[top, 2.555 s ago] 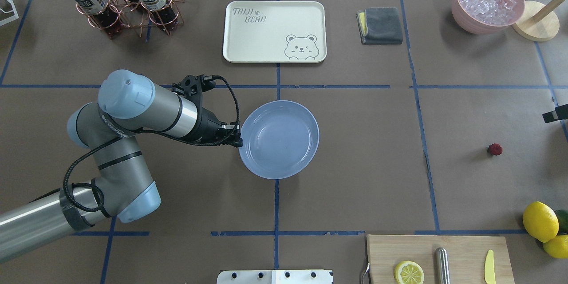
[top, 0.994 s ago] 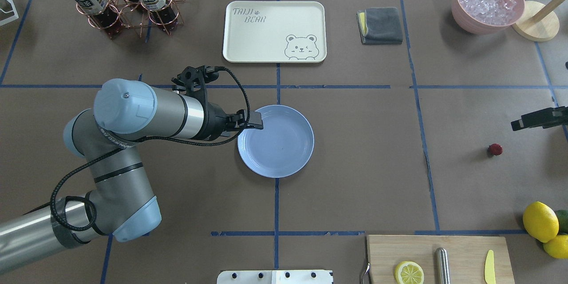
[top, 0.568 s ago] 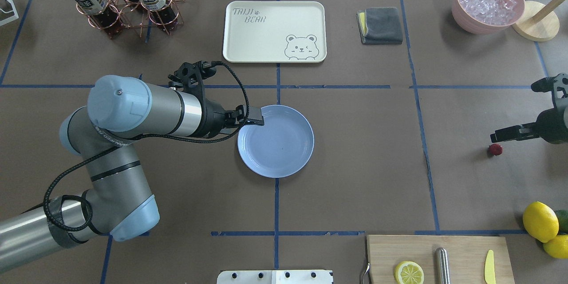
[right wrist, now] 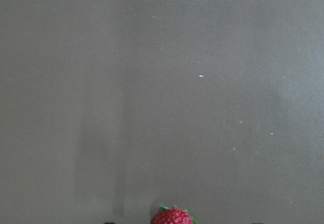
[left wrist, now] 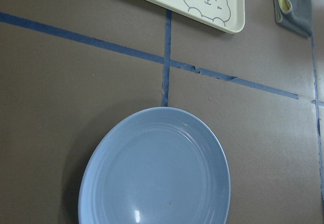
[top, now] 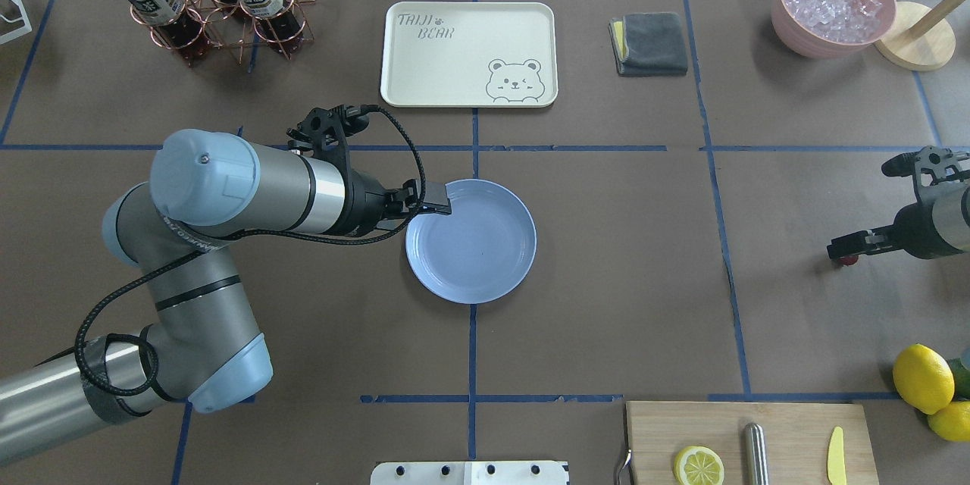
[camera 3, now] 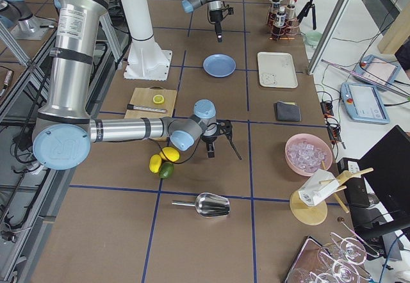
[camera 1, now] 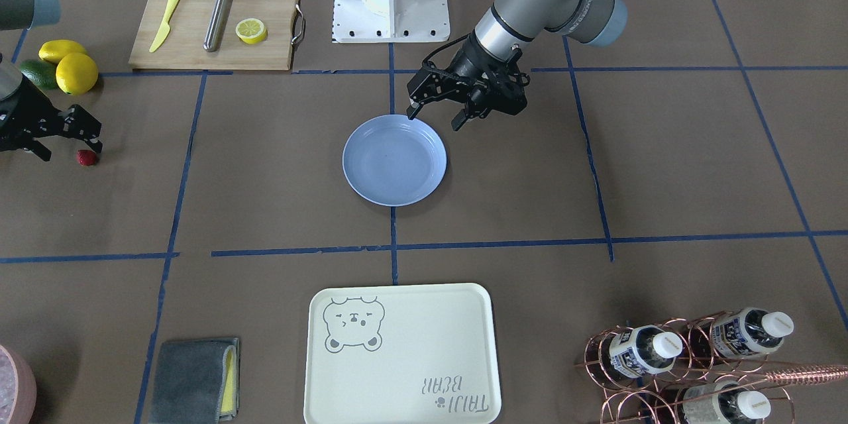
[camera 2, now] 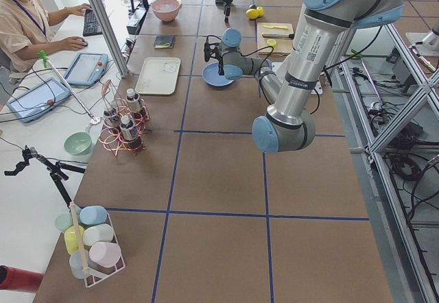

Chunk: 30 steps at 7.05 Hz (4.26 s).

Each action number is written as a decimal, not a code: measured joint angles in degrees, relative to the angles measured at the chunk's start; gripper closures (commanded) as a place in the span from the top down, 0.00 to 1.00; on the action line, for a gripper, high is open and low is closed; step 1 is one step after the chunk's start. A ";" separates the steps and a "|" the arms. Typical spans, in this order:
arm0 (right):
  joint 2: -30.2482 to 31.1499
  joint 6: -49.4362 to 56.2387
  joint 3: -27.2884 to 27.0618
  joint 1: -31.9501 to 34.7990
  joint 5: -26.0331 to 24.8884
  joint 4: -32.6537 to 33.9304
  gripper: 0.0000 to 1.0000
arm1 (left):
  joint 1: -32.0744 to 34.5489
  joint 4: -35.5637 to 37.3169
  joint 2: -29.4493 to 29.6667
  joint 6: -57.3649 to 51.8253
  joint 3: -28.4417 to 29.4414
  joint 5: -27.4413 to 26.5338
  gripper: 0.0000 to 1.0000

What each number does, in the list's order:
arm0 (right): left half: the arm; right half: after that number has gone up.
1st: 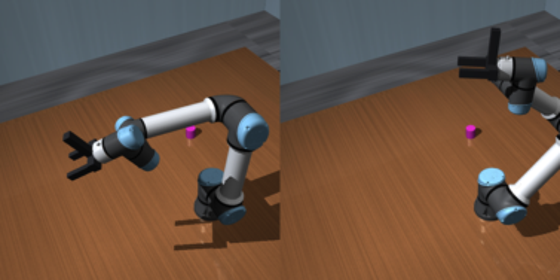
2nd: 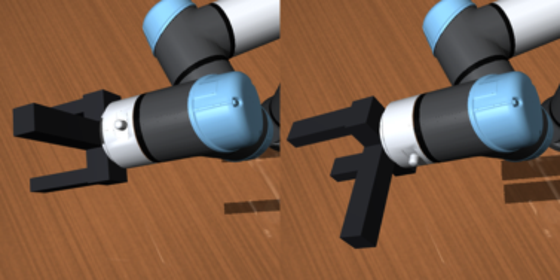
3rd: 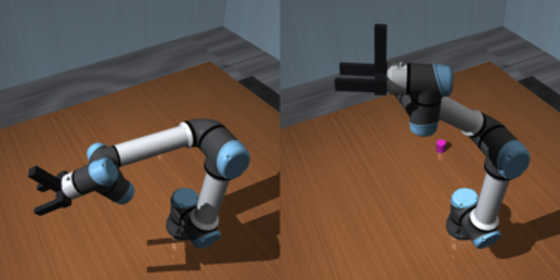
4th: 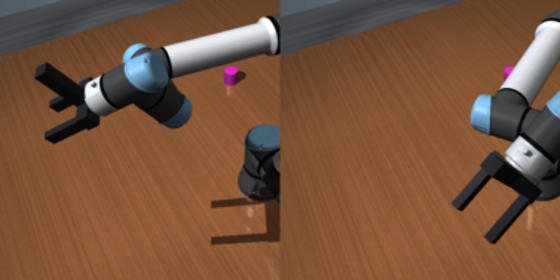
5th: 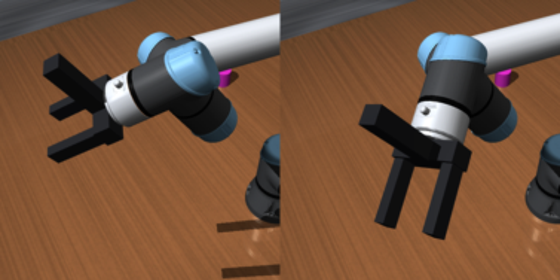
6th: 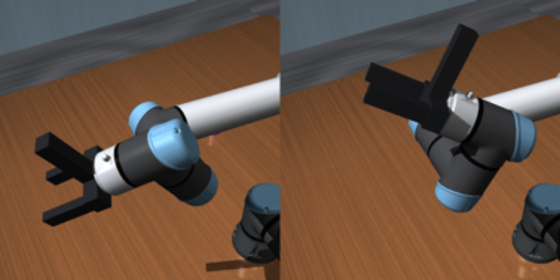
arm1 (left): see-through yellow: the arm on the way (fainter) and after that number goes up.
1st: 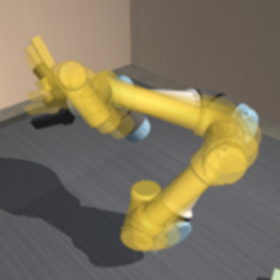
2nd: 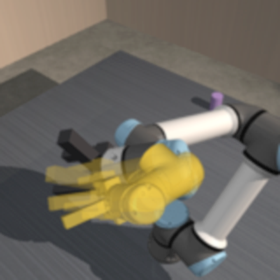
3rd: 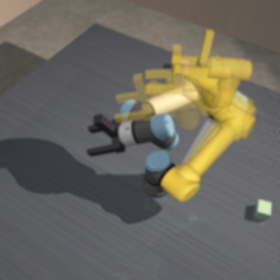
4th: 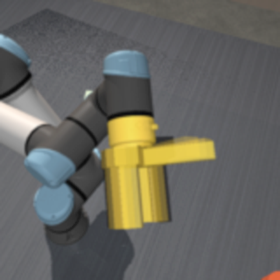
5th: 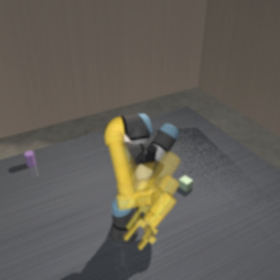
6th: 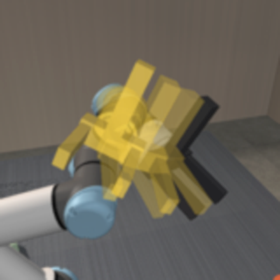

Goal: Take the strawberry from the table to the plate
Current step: 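Hold the plate with the left gripper while the right gripper descends onto the strawberry, then carry the strawberry over the plate with the right gripper while the left withdraws, then lower the strawberry onto the plate and open the right gripper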

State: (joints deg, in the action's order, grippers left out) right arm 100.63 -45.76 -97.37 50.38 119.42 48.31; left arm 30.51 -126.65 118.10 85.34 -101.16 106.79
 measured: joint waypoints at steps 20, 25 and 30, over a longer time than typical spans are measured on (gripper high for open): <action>-48.74 -52.94 5.48 -24.63 -21.70 23.20 0.00 | 17.25 -0.12 -21.23 -26.18 -10.30 7.58 1.00; -54.21 -54.64 13.47 -25.94 -22.65 24.22 0.00 | 24.91 -0.24 -25.83 -33.19 -11.95 12.27 1.00; -54.24 -54.52 13.70 -26.24 -22.66 26.05 0.00 | 24.95 -0.29 -25.90 -33.22 -11.86 12.30 1.00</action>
State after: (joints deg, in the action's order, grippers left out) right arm 46.39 -100.29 -83.68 24.14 96.76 74.36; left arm 55.46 -126.94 92.20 52.12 -113.02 119.09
